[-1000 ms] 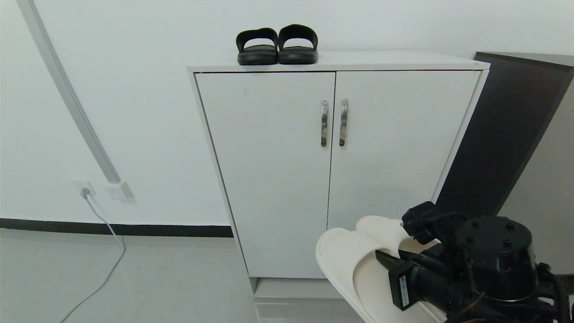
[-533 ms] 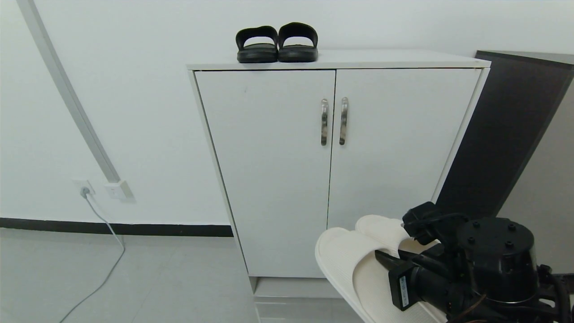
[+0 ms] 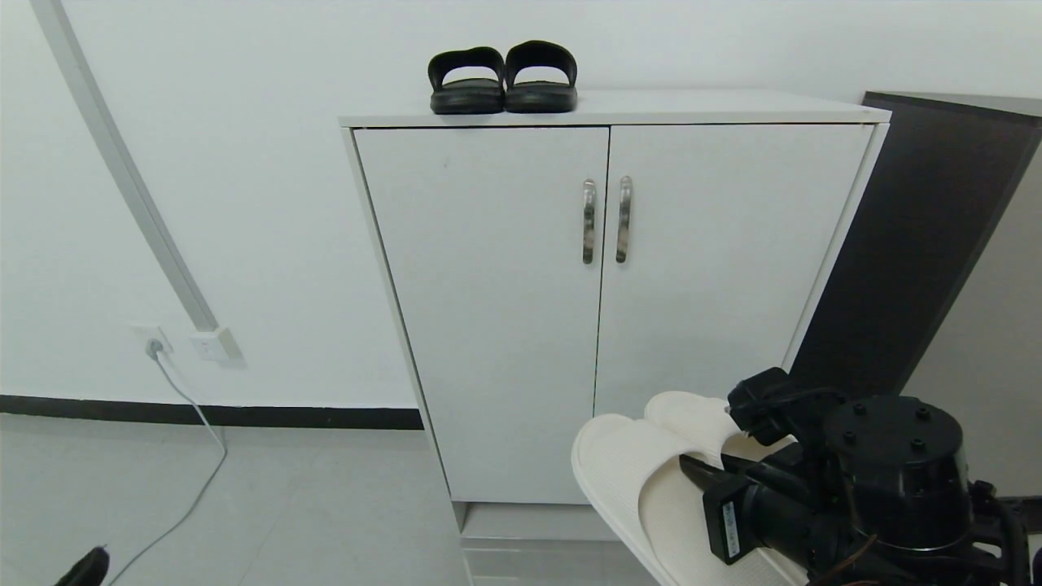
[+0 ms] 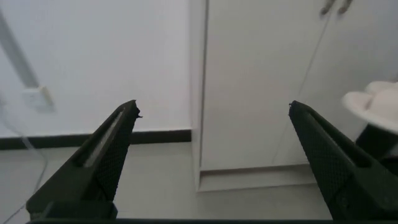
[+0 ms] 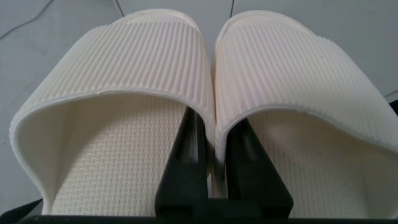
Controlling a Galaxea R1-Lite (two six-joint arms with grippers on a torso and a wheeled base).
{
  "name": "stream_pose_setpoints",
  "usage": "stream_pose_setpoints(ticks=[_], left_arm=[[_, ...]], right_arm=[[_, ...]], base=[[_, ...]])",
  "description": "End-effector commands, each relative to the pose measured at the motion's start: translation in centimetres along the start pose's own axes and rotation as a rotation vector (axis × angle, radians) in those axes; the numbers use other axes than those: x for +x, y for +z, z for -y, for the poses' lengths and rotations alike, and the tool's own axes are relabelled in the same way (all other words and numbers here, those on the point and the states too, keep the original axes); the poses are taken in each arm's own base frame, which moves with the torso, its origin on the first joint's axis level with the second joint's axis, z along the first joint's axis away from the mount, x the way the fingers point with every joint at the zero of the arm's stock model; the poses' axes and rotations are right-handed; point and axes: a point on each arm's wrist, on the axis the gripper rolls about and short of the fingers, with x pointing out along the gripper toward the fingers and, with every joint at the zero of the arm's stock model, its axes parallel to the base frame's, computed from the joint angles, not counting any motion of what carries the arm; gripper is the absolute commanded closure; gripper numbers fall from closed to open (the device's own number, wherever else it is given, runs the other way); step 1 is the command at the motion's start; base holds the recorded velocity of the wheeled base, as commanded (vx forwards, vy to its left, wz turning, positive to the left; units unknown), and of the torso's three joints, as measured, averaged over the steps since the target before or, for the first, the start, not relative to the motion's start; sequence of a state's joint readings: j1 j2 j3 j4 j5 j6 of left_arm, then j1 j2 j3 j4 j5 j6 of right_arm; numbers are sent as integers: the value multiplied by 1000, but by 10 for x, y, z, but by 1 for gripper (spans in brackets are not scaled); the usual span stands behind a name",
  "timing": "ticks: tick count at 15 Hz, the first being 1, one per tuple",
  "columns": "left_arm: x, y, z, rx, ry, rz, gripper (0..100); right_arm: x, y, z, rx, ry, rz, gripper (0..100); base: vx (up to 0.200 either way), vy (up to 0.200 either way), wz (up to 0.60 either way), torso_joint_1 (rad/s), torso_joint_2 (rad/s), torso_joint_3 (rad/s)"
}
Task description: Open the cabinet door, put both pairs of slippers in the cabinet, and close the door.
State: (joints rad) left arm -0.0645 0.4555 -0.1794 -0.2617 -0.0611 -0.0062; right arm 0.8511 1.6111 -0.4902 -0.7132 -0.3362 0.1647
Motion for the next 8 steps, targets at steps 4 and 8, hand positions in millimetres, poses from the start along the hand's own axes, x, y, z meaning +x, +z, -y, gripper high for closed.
stream_pose_setpoints(ticks=[4,8], left_arm=[[135,50,34,-18,-318,-109,0],[201,82,98,-69,-483,-12,0]], right_arm=[[1,2,1,12,4,10,100],[2,2,2,21,22,22,100]], base=[[0,0,0,0,0,0],[0,0,0,0,0,0]])
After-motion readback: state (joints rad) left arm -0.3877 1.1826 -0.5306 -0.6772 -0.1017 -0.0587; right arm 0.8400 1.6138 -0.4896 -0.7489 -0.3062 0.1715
